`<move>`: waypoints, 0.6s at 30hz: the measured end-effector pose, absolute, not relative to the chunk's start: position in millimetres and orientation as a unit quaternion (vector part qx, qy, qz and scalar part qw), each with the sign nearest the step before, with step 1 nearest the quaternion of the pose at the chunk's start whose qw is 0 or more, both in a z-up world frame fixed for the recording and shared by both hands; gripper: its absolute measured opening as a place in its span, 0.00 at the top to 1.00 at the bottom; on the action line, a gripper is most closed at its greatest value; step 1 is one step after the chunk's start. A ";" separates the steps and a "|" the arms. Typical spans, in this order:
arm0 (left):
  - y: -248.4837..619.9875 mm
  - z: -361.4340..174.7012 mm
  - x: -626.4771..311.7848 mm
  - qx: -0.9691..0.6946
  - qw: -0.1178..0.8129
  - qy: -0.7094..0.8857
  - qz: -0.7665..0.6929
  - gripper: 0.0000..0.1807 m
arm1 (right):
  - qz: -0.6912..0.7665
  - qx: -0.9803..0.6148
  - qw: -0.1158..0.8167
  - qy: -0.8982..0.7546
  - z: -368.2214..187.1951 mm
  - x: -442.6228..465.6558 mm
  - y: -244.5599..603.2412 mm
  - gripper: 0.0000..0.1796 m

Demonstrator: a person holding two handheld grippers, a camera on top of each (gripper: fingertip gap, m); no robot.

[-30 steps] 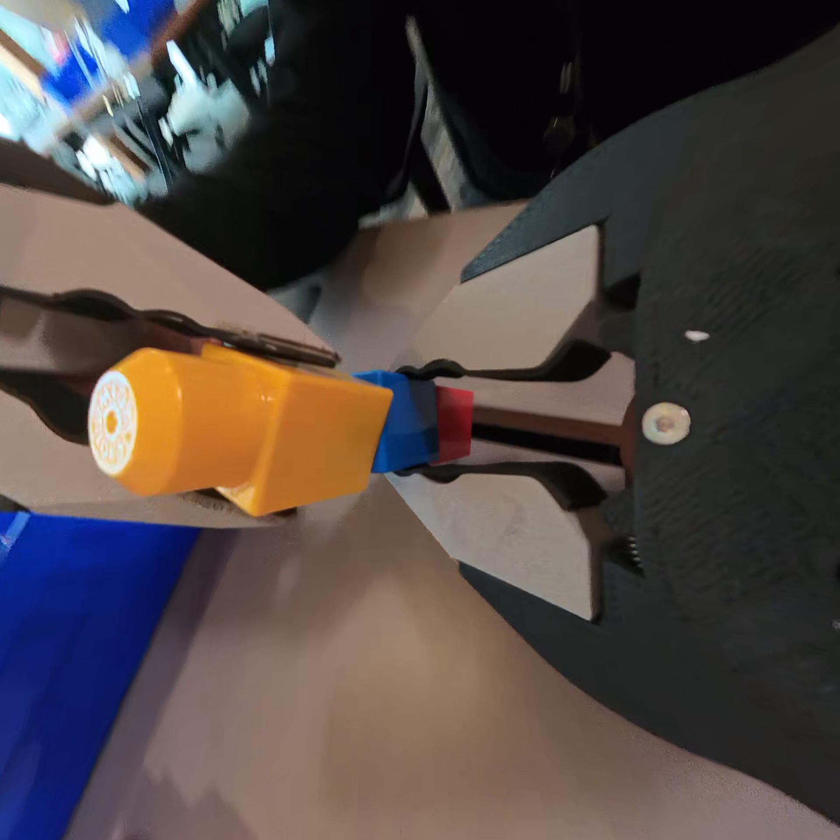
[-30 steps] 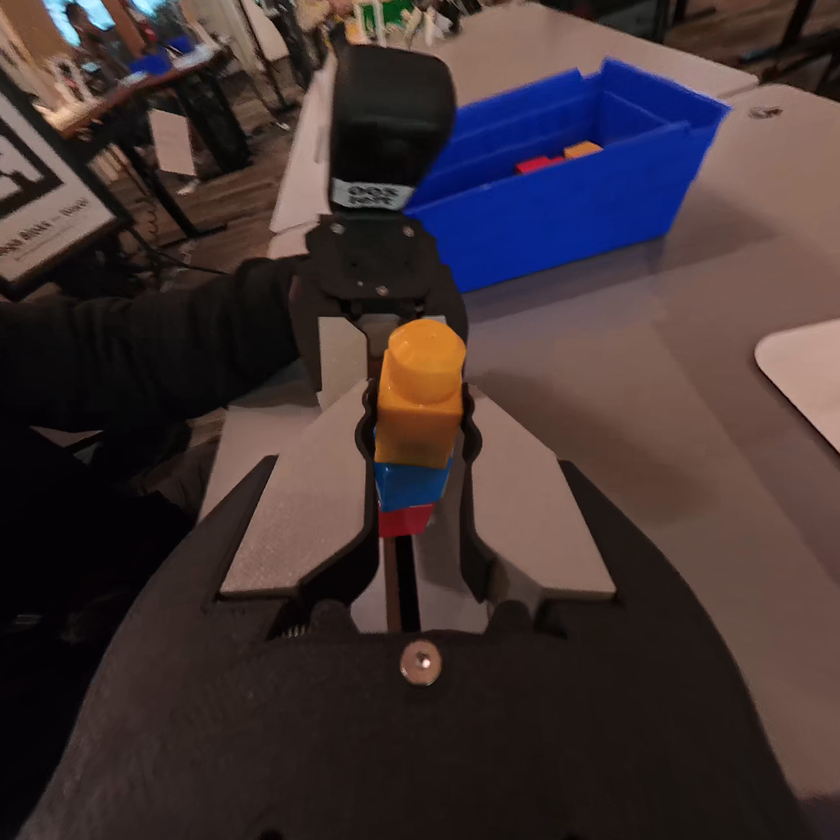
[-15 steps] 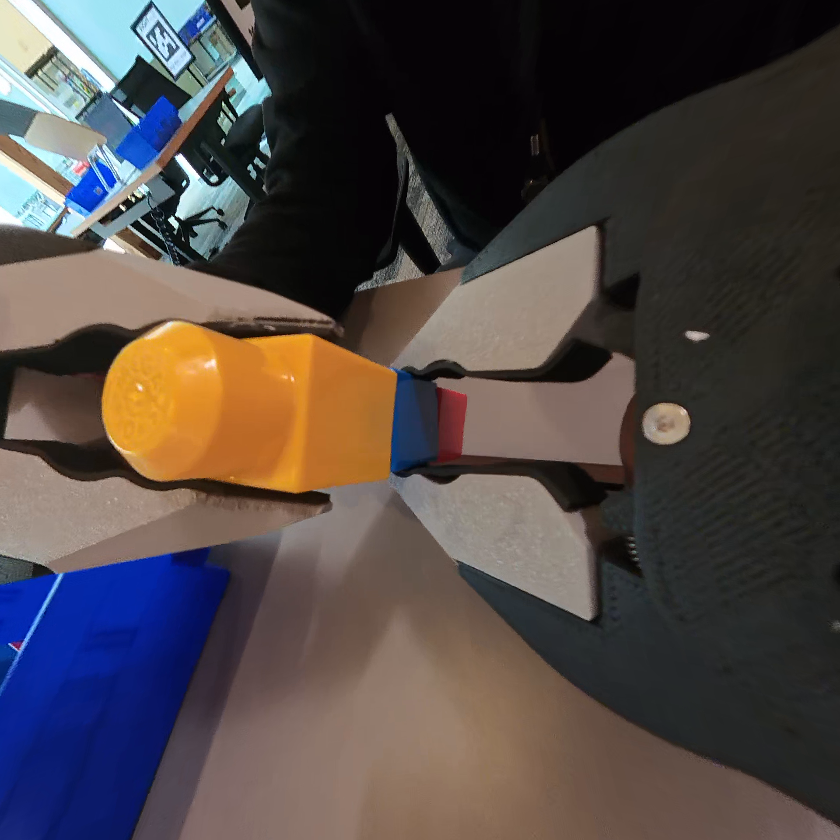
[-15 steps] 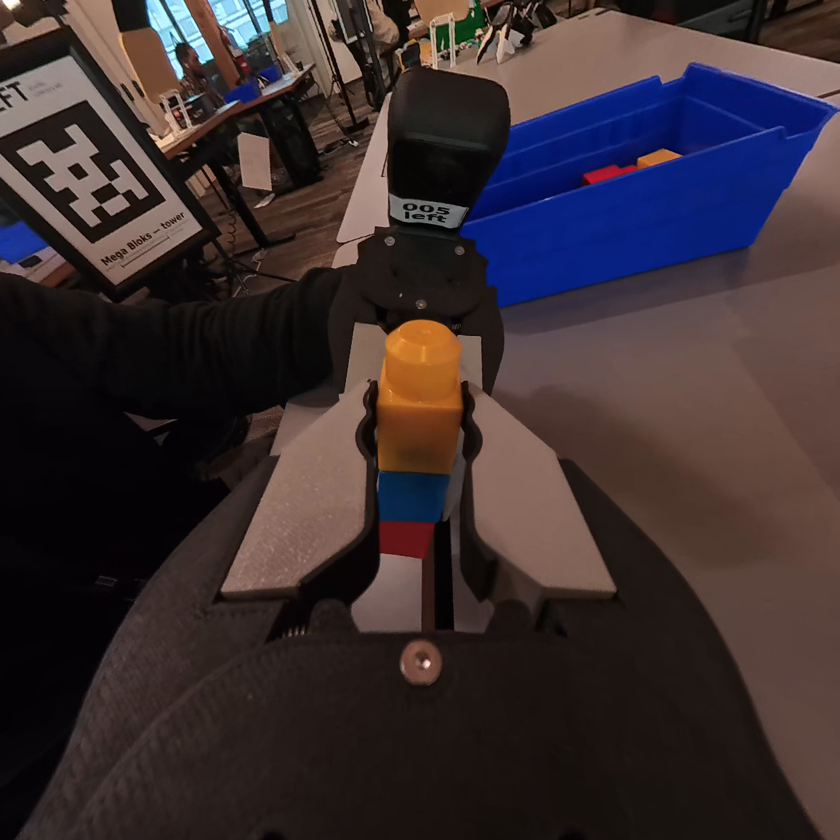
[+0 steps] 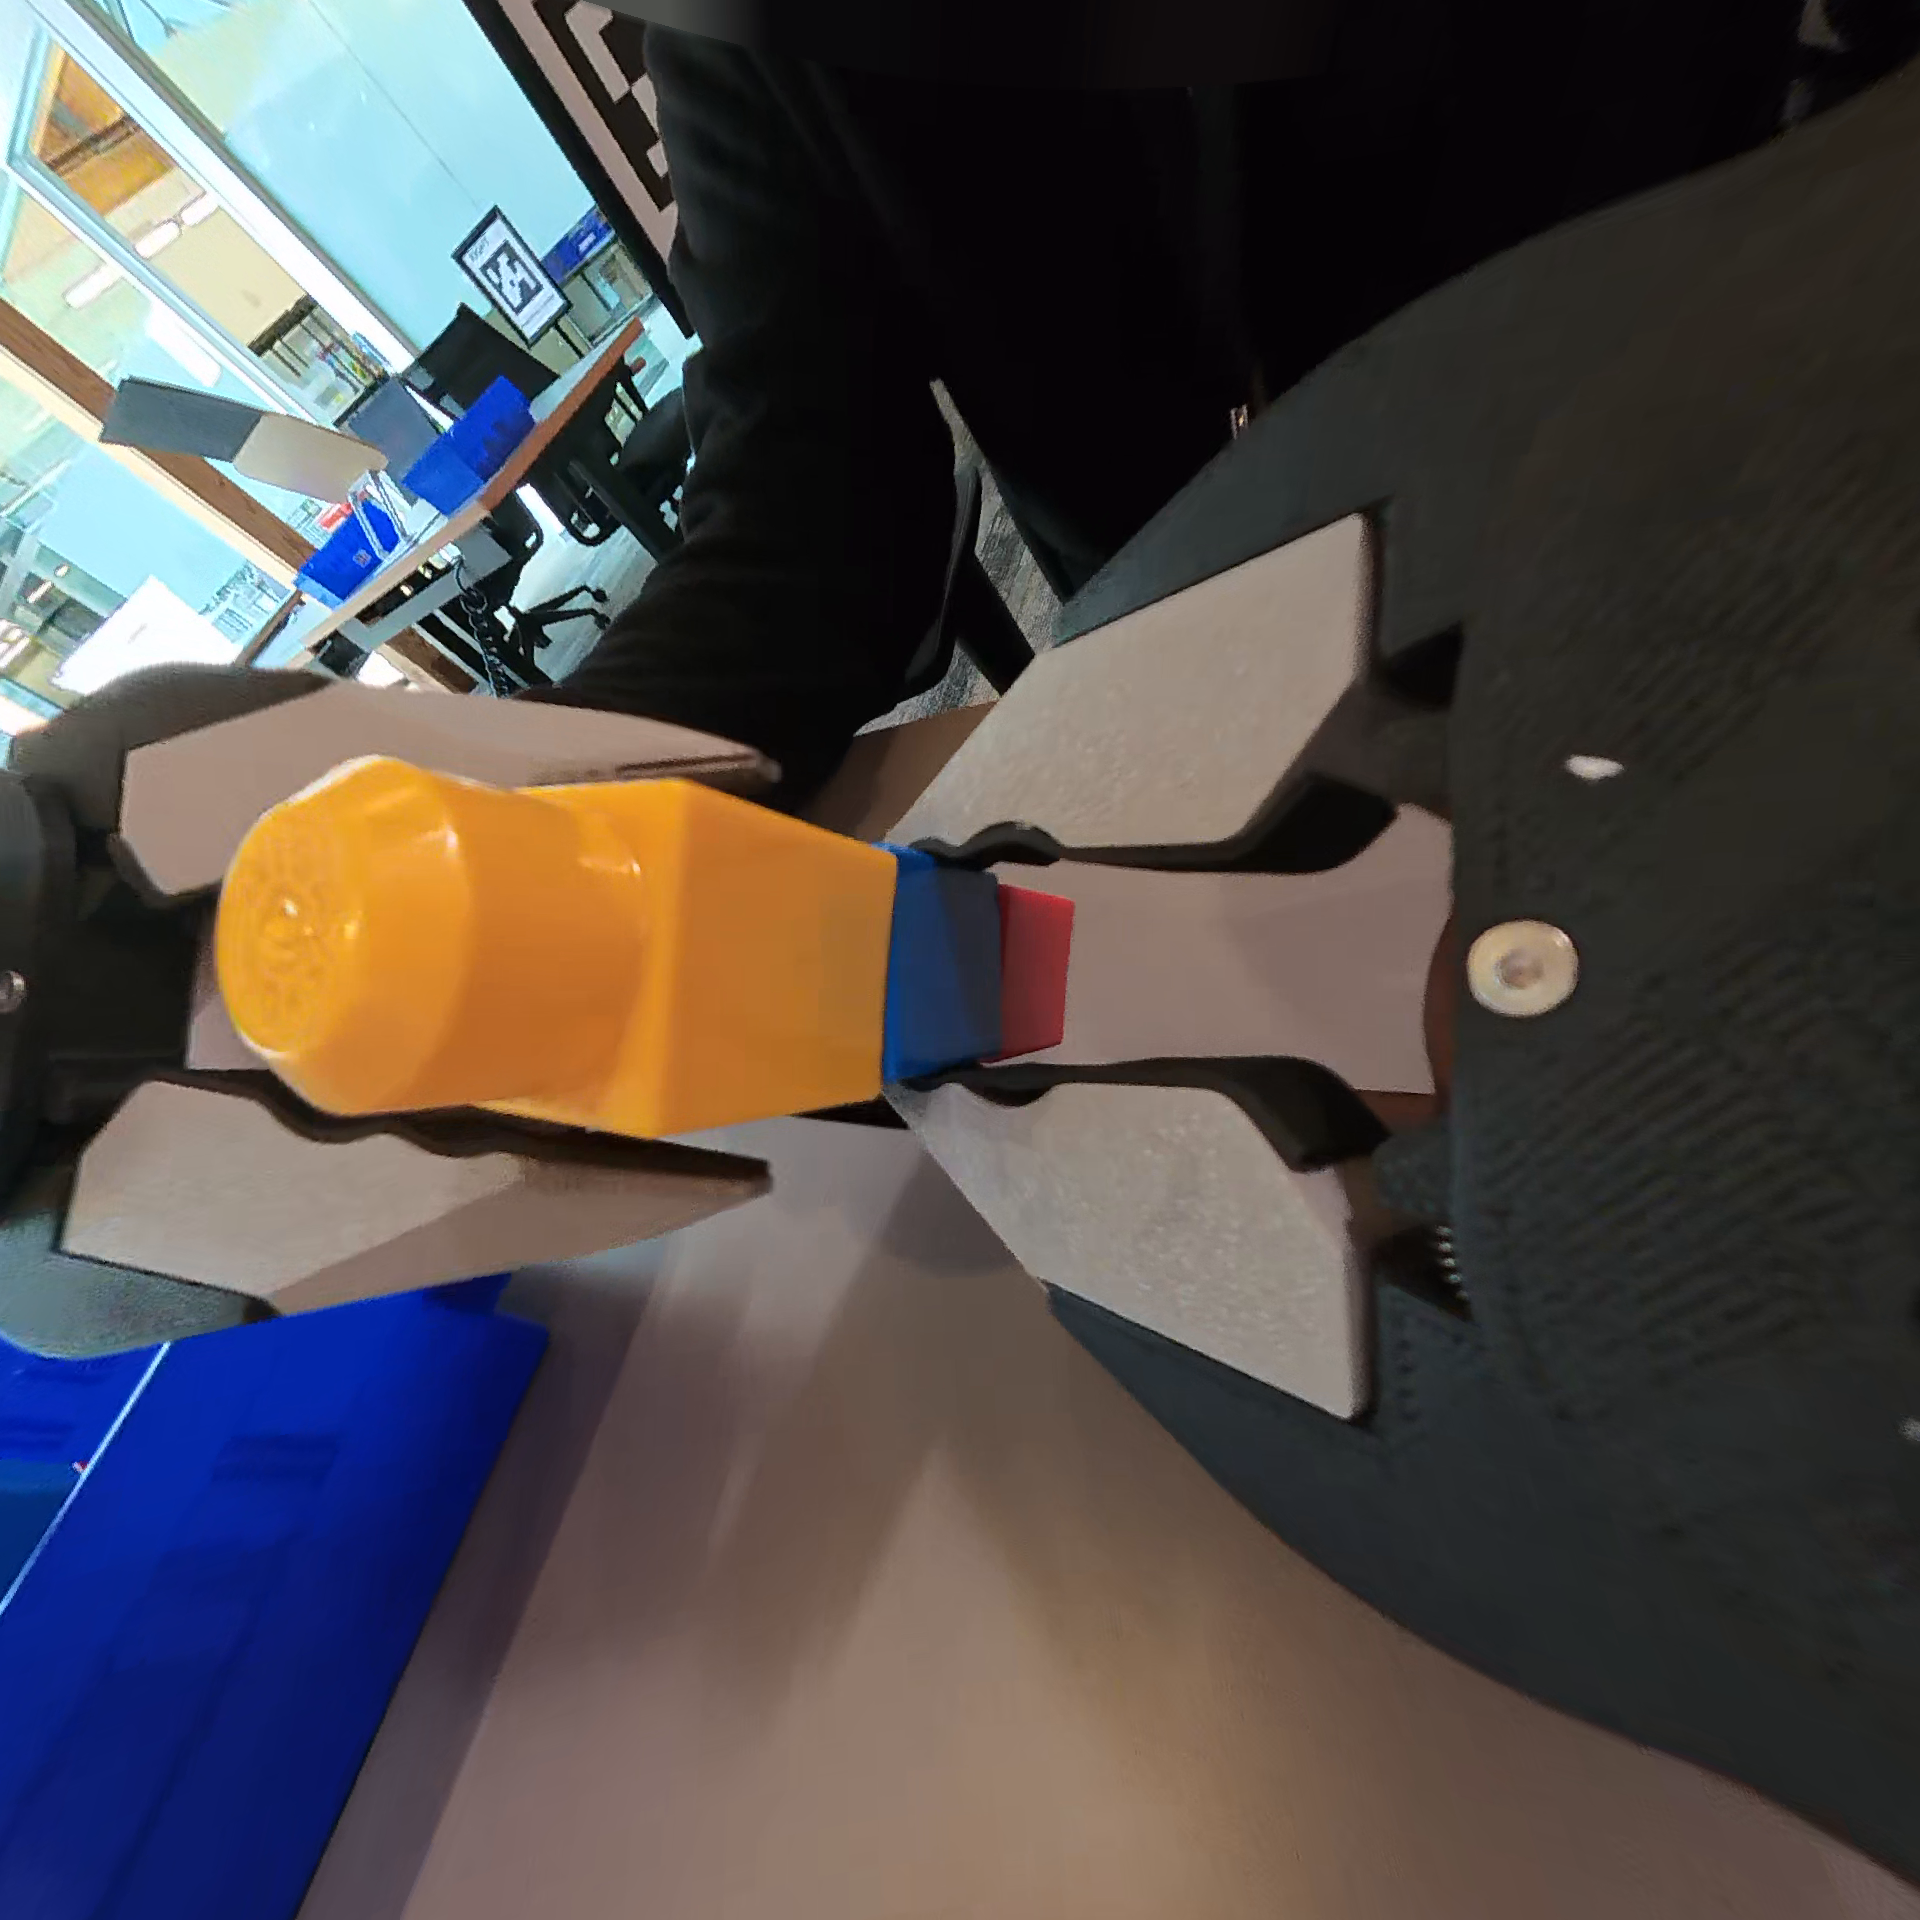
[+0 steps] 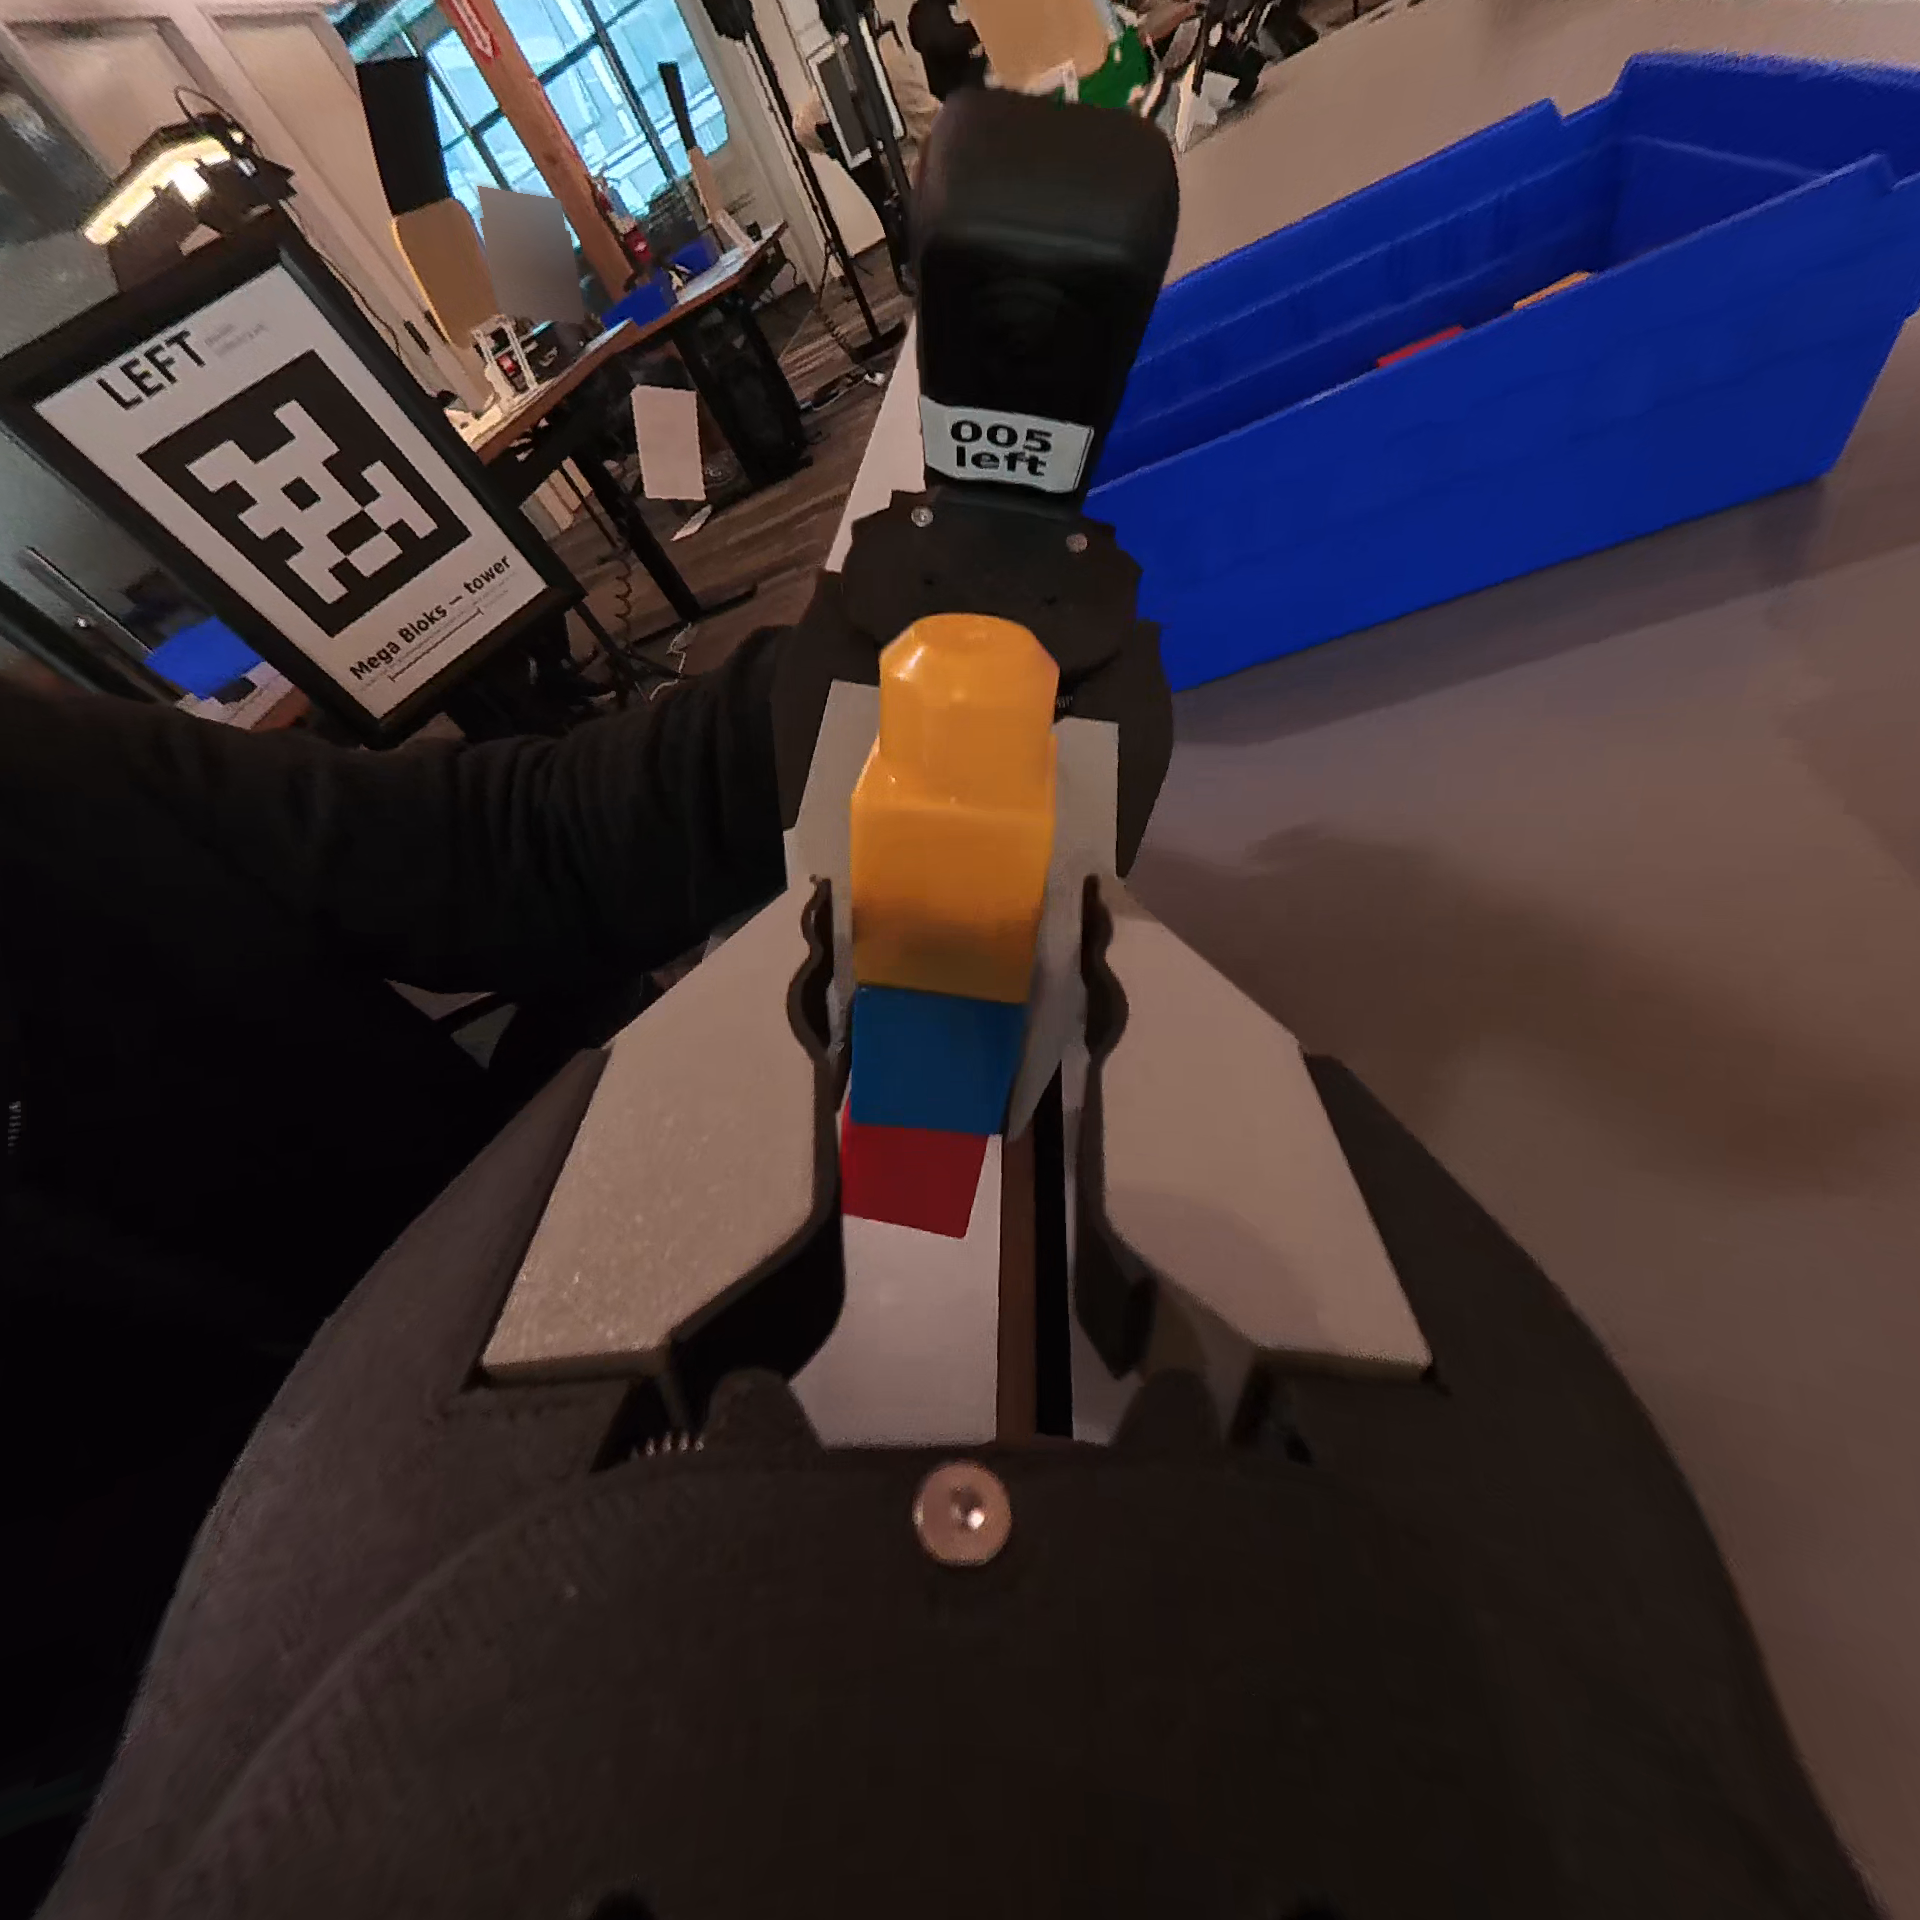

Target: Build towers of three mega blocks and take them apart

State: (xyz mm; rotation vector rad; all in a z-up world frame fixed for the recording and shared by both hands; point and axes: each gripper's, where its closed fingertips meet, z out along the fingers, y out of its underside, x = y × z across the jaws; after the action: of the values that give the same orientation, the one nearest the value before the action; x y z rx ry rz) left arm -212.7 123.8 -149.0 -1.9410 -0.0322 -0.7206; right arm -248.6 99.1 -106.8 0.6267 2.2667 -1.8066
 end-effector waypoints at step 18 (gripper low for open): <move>128.6 -156.9 -230.9 -0.808 0.518 -0.053 -0.275 0.79 | -0.601 0.247 0.072 0.757 -113.6 -263.5 100.7 0.81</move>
State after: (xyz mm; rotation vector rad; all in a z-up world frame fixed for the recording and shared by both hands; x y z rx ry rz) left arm -230.9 128.6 -156.9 -1.9396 -0.1265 -0.6595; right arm -263.5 100.7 -113.6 0.7409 2.2746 -1.8045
